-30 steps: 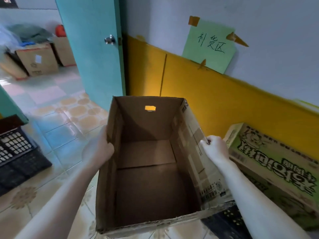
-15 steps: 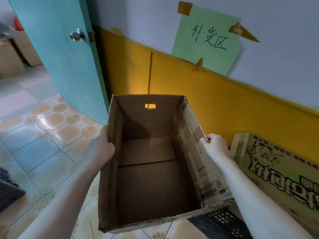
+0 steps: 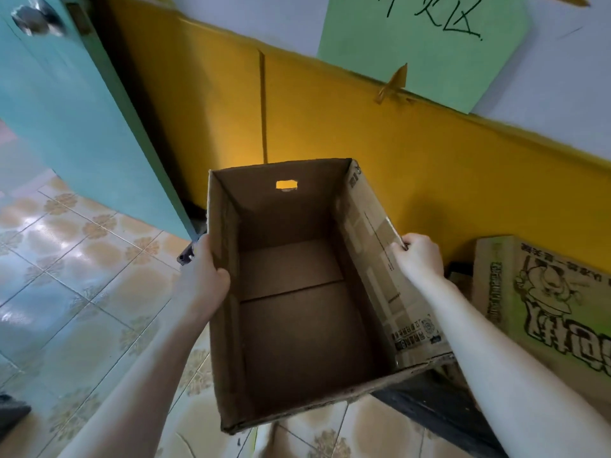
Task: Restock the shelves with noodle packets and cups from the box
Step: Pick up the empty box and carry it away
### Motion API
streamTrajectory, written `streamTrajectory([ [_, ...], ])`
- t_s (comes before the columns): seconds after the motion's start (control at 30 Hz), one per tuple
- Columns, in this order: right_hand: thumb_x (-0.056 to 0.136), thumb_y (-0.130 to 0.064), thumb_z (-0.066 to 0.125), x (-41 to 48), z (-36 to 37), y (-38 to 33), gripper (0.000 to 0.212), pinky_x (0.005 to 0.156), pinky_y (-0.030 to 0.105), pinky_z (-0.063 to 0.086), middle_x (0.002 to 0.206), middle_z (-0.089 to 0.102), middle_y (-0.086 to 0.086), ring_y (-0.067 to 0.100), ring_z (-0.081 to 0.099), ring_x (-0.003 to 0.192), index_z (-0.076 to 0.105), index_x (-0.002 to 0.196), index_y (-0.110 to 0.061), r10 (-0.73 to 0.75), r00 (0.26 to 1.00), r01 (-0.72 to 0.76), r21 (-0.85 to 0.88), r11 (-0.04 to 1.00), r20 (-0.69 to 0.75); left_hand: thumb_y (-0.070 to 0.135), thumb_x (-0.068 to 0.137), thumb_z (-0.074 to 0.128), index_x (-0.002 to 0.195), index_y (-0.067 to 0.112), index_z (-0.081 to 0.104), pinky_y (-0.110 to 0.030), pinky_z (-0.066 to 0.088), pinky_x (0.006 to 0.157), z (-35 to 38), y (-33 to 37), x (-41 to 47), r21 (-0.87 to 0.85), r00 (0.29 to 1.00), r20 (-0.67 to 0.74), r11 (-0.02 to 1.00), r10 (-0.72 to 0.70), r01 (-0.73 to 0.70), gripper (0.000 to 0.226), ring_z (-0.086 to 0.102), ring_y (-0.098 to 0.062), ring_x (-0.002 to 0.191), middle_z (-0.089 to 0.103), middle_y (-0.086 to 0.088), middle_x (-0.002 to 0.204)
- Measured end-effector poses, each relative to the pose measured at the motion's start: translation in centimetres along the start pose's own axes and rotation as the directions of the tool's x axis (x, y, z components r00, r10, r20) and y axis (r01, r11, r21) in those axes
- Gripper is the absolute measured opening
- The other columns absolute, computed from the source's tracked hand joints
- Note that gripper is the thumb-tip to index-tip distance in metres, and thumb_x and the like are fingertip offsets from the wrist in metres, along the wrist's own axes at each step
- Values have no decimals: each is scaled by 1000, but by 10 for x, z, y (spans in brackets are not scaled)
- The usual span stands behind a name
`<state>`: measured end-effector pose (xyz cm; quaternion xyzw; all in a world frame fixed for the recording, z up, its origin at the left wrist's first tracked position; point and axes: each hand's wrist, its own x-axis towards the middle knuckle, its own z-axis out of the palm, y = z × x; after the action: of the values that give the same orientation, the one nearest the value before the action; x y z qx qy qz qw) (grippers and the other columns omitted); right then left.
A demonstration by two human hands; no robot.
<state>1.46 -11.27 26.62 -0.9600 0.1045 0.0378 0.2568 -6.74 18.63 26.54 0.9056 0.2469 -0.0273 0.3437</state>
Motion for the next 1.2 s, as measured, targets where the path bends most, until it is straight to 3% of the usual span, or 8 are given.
streamTrajectory([
  [0.1, 95, -20, 48, 21, 19, 2, 22, 62, 27, 43, 91, 65, 10, 23, 57, 78, 63, 96, -4, 65, 998, -65, 28, 998, 2, 1, 88, 43, 142, 18, 20, -23, 39, 47, 15, -1, 28, -10, 1000, 28, 1000, -9, 9, 61, 44, -13, 55, 58, -17, 100],
  [0.2, 95, -19, 48, 42, 32, 7, 22, 56, 22, 36, 99, 65, 13, 20, 53, 79, 62, 100, -3, 110, 994, -111, 56, 992, 16, 0, 84, 44, 139, 16, 22, -38, 52, 65, 33, -4, 49, -1, 998, 60, 1000, -28, 28, 61, 54, -31, 71, 56, -17, 93],
  [0.4, 96, -17, 47, 78, 58, 25, 28, 79, 27, 39, 120, 61, 14, 29, 57, 109, 58, 119, -4, 170, 984, -174, 89, 981, 49, -4, 85, 43, 138, 8, 25, -32, 41, 53, 79, -12, 64, -37, 985, 136, 993, -103, 109, 57, 53, -28, 71, 53, -11, 86],
  [0.57, 96, -18, 46, 105, 78, 47, 27, 84, 32, 43, 120, 61, 11, 28, 56, 111, 58, 119, -8, 190, 981, -193, 96, 977, 41, -5, 85, 43, 138, 8, 27, -27, 41, 52, 120, -15, 67, -55, 978, 149, 986, -149, 159, 57, 55, -25, 81, 54, -15, 114],
  [0.63, 96, -18, 46, 114, 86, 56, 27, 84, 31, 42, 120, 61, 11, 28, 56, 111, 58, 118, -8, 179, 983, -182, 90, 979, 45, -7, 85, 43, 137, 9, 29, -26, 44, 50, 136, -16, 66, -104, 975, 145, 977, -169, 185, 57, 54, -21, 75, 52, -7, 105],
  [0.87, 98, -18, 43, 141, 122, 87, 26, 82, 30, 39, 118, 61, 12, 29, 55, 110, 59, 114, -7, 98, 992, -99, 9, 995, 85, -2, 87, 44, 133, 17, 30, -48, 56, 70, 191, -36, 61, -142, 936, 190, 935, -296, 325, 52, 58, -31, 85, 48, -2, 100],
  [1.07, 98, -21, 42, 158, 146, 107, 31, 98, 41, 42, 129, 56, 10, 29, 50, 121, 53, 126, -11, 109, 993, -107, -30, 994, 53, 0, 86, 47, 128, 19, 34, -48, 57, 70, 231, -42, 55, -243, 911, 226, 885, -346, 396, 48, 60, -26, 79, 50, 2, 89],
  [1.2, 98, -21, 42, 166, 152, 125, 33, 101, 42, 40, 132, 54, 10, 30, 48, 123, 52, 128, -12, 124, 992, -122, -53, 991, 34, -1, 84, 46, 122, 20, 35, -51, 56, 73, 259, -43, 40, -316, 900, 238, 847, -364, 427, 45, 62, -33, 87, 56, -7, 99],
])
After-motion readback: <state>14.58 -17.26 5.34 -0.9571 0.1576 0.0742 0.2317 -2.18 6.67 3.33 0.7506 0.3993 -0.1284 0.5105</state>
